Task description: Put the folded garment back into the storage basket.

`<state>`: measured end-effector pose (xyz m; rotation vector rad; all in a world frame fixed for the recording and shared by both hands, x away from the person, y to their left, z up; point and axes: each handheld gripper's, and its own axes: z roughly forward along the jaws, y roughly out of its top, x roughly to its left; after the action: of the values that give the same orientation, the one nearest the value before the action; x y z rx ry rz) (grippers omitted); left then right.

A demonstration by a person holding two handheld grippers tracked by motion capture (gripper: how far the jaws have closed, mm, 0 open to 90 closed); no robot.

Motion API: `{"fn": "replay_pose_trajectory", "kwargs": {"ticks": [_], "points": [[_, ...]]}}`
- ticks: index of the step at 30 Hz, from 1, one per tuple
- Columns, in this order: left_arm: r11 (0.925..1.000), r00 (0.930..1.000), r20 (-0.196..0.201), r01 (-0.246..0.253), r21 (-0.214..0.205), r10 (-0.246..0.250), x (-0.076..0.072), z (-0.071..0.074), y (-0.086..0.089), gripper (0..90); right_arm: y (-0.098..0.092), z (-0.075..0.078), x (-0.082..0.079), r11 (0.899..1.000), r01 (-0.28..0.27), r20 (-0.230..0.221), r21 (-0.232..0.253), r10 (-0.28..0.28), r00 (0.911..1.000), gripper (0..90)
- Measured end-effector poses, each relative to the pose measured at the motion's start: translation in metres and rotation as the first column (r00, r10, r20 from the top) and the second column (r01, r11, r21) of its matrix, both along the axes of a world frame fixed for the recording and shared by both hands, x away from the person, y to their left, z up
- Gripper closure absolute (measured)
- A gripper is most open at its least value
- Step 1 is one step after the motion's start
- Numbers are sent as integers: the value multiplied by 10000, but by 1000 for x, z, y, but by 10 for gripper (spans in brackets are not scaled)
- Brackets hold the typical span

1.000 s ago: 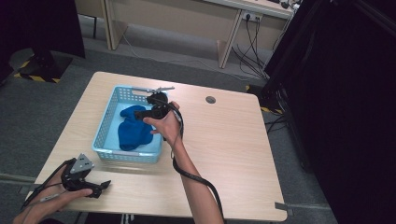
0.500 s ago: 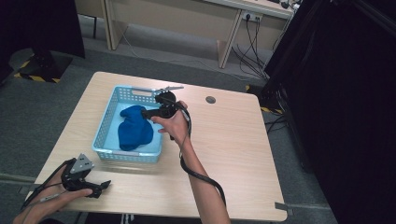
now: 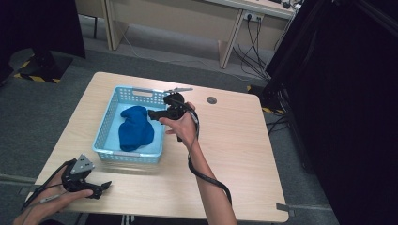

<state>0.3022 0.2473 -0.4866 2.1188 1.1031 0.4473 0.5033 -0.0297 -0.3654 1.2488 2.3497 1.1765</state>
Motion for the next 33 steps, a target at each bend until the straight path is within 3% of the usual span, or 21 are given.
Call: {"fn": "replay_pose_trajectory", "kwargs": {"ticks": [33], "points": [[10000,10000,-8,-11,0,11,0,0,0,0,-32,-5,-2,9996,265,23,138,-266,9996,57]]}}
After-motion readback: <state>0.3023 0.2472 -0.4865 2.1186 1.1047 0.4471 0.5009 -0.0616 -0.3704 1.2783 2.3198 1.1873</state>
